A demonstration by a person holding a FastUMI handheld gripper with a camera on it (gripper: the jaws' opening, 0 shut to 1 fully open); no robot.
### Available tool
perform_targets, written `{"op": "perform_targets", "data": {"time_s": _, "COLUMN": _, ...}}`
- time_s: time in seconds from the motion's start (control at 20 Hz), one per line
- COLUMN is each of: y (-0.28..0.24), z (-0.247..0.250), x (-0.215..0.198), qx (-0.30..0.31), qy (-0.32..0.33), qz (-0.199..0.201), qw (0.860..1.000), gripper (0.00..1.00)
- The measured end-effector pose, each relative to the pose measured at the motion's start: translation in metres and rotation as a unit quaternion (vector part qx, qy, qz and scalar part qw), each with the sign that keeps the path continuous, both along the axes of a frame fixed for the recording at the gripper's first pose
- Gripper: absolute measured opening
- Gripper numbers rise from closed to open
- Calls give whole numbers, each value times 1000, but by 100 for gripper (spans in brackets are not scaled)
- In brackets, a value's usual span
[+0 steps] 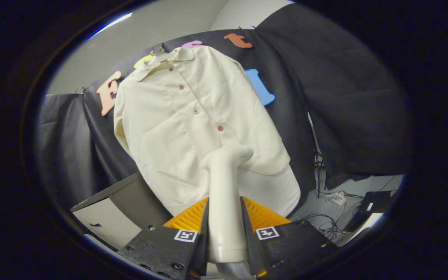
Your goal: Iron the clothes twice with a garment steamer, once on the left side and once on the right side.
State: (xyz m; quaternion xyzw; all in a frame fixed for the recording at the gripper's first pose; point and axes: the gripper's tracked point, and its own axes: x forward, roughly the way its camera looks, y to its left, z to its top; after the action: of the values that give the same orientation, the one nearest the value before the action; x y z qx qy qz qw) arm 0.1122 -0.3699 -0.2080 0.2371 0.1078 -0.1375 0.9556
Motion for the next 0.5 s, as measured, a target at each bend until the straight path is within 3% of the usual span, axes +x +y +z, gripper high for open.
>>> {"op": "perform_targets", "data": {"time_s": 0.5, "y": 159, "z": 117, "x": -39, "qx": -52, "qy": -62, "qz": 99, "qw": 992, "gripper": 40}}
